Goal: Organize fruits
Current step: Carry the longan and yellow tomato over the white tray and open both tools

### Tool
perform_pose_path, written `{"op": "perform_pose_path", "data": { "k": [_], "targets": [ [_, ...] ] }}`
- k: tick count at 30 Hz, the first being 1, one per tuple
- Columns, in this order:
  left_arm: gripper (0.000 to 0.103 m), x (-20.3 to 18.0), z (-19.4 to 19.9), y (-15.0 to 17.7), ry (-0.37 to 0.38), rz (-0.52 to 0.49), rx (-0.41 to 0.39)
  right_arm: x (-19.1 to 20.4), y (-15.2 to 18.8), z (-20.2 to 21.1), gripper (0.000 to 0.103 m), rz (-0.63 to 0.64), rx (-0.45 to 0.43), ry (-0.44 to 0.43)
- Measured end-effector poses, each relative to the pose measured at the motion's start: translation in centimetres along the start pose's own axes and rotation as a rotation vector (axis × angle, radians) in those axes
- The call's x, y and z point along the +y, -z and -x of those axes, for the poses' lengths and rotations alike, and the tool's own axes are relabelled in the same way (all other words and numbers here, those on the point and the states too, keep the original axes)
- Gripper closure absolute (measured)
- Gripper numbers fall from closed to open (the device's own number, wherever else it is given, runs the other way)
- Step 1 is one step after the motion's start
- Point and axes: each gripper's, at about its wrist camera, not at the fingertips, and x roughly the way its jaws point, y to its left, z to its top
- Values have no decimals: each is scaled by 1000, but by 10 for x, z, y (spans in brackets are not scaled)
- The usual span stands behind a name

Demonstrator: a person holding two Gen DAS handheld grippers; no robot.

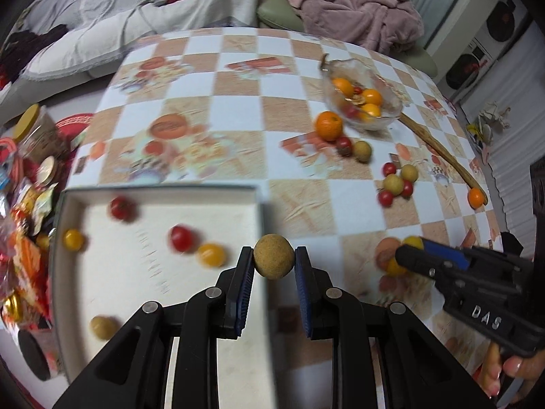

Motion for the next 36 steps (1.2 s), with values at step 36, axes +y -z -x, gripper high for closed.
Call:
{"op": "perform_pose_path", "data": {
  "k": [36],
  "targets": [
    [77,133,12,117,-196,167,114,168,50,-82,78,319,248,-51]
  ]
}}
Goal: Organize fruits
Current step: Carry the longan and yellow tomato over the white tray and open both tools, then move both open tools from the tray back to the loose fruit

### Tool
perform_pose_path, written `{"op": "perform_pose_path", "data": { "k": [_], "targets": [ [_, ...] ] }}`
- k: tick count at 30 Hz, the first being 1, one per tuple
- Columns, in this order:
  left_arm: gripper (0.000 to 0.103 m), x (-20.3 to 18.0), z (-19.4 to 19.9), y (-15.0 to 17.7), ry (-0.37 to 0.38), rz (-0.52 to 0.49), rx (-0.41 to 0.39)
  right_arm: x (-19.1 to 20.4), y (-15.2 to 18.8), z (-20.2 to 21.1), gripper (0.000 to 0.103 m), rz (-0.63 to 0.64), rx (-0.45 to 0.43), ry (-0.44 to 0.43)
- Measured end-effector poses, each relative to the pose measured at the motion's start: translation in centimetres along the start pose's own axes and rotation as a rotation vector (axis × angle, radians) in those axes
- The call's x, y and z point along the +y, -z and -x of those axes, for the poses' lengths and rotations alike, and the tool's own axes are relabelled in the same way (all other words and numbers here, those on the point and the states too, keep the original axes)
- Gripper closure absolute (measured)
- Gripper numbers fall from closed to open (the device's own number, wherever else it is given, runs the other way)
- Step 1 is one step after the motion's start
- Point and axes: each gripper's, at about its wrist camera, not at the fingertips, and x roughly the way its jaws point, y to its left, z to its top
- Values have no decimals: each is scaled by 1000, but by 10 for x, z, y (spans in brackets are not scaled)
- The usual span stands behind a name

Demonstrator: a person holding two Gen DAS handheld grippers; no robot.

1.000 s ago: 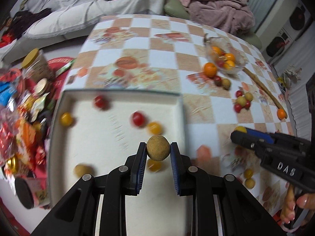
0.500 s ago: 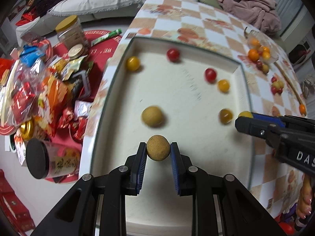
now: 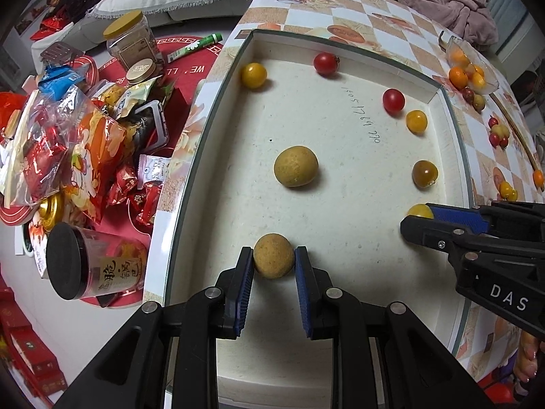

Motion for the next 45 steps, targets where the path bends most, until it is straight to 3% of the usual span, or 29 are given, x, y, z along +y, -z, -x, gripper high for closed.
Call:
{"op": "perform_pose_path", "data": {
  "k": [2,4,5,6,7,9,12,16,21,28,39,45],
  "targets": [
    [77,0,-1,0,-4,-4,4,1,-1,0,72,7,1,-8],
    [76,-1,-2,-1,-6,-6,5,3,-1,-1,57,13,3,-26],
    [64,-1,-2,-2,-17,-8,4,4,-1,-1,50,19,0,-20],
    [41,0,-1,-2,-30,-5,2,5,-2,-1,39,21,-3,-9],
    [38,2,0,-3,-53,2,-9,4,-2,0,39,16,-9,0],
    [38,7,2,-4,-15,18,-20,-1,-4,3,39,-5,-16,-23],
    [38,7,1,-6,-19,9,-11,-1,-6,10,37,1,-40,-12],
    [38,2,2,-10,-27,-4,-11,-4,-9,27,22,-15,-95,-23],
    [38,-11,9,-20,-22,-33,-26,-21,-9,45,21,-70,-157,6],
    [38,-45,18,-40,7,-104,-54,-78,5,62,21,-217,-184,63],
    [38,-124,31,-58,76,-260,-94,-176,59,82,21,-434,-182,178],
    [38,-166,31,-48,112,-356,-80,-199,89,83,21,-473,-157,210]
  ]
}}
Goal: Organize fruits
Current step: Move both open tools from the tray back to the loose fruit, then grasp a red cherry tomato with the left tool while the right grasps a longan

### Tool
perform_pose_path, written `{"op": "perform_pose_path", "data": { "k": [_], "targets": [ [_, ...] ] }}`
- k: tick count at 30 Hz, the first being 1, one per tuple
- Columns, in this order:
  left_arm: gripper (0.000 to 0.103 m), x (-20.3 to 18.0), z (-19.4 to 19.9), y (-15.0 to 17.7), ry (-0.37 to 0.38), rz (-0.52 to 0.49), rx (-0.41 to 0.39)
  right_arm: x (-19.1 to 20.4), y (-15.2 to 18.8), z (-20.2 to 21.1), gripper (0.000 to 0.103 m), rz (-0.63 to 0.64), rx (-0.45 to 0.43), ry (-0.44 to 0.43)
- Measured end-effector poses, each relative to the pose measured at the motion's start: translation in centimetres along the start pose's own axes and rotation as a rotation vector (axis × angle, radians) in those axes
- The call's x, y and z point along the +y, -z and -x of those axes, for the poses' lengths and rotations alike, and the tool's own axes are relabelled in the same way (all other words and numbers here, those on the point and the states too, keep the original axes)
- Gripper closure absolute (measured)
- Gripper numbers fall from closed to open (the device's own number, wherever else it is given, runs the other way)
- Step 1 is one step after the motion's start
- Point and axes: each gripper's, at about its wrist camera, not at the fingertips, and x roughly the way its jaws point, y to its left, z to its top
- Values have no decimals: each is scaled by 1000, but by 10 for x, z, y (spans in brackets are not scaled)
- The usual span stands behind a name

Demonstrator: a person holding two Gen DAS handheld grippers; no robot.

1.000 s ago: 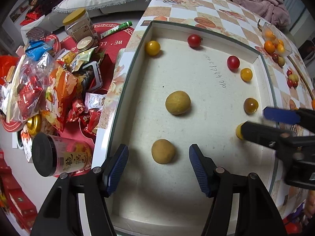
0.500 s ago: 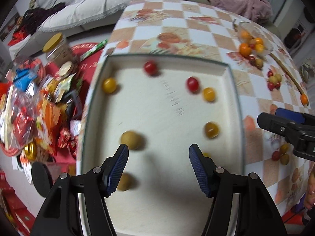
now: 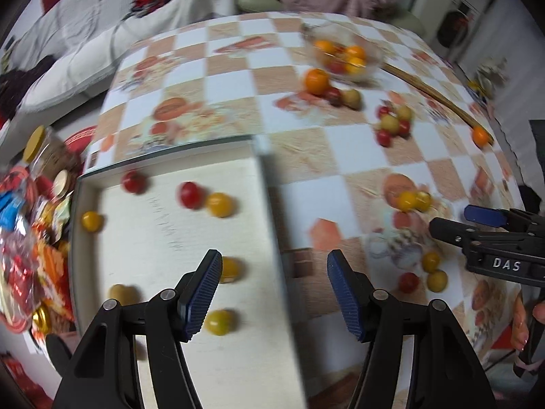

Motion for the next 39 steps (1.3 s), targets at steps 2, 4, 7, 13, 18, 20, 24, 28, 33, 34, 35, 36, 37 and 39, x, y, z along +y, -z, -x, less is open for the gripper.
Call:
{"op": "perform_pose_path", "data": {
  "k": [2,4,7,13,18,20,24,28,33,34,35,36,37,39],
  "targets": [
    [38,-12,-3,1,16,-28,12,-7,9,-1,21,-1,11,3],
    [38,-21,-6,2,29,-45,25,-10,19,-1,21,2,23,-5],
    [38,-31,-12,5,41,-74,44,-10,34,-2,21,24,38,-15],
    [38,-44,-19,16,51,-134,73,0,56,-6,22,99,43,-31],
    [38,-44,-19,24,45,-139,90,15,51,-11,37,169,-6,-19],
    [38,-45,-18,25,38,-146,92,19,47,-11,48,187,-17,-16],
    [38,-50,-17,25,49,-153,96,20,52,-9,54,214,-3,-37],
    [38,-61,-20,23,79,-177,92,20,69,-5,68,283,-2,5],
    [38,-80,-22,23,136,-220,92,-16,68,1,82,174,1,42],
    [38,-84,-23,23,147,-227,93,-22,68,2,82,159,2,45],
    [38,-88,-25,23,155,-234,95,-29,67,3,82,139,4,46],
    [38,-94,-27,22,161,-245,99,-32,67,4,82,132,4,44],
    [38,-98,-30,22,165,-252,102,-35,67,4,82,128,3,47],
    [38,-107,-37,22,164,-266,110,-39,67,5,82,116,3,40]
  ]
}}
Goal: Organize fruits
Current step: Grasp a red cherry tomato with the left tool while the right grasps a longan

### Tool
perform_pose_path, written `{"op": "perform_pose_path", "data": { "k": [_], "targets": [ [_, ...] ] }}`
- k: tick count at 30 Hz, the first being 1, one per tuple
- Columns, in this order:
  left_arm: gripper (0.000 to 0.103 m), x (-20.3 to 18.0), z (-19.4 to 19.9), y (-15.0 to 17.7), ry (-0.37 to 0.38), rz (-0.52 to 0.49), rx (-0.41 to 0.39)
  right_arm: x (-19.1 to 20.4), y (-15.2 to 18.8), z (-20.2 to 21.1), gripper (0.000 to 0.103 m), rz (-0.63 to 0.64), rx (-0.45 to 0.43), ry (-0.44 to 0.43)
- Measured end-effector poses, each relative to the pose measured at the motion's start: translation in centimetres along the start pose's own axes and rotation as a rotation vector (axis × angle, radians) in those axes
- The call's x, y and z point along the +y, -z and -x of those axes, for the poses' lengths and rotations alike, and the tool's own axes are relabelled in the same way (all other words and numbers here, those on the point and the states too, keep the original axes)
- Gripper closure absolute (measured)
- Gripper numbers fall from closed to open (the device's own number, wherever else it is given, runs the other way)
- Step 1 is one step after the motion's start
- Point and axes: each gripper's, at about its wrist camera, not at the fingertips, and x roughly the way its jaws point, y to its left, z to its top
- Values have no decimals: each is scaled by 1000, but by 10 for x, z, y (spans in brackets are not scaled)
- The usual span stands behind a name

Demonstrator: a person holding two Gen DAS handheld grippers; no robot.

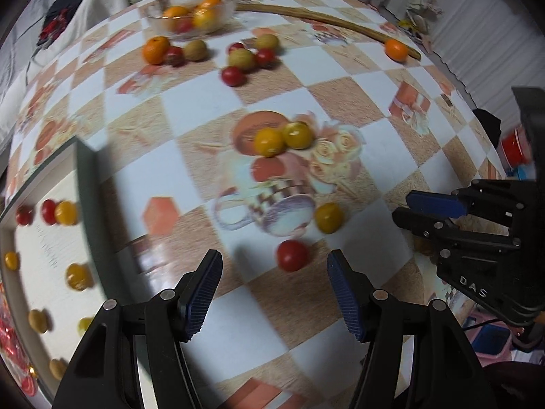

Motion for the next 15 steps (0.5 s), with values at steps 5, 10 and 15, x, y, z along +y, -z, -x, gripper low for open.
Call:
{"op": "perform_pose_path", "data": {
  "k": [5,10,15],
  "targets": [
    [38,-8,-14,-4,-30,-5,6,-5,1,0,82,-29,-8,-19],
    [61,-13,-14,-4,-77,-26,-17,-13,3,2,82,-74,-13,-62],
    [81,0,-9,-5,-59,16,-27,-27,8,6,87,-146,-8,-105]
  ]
}}
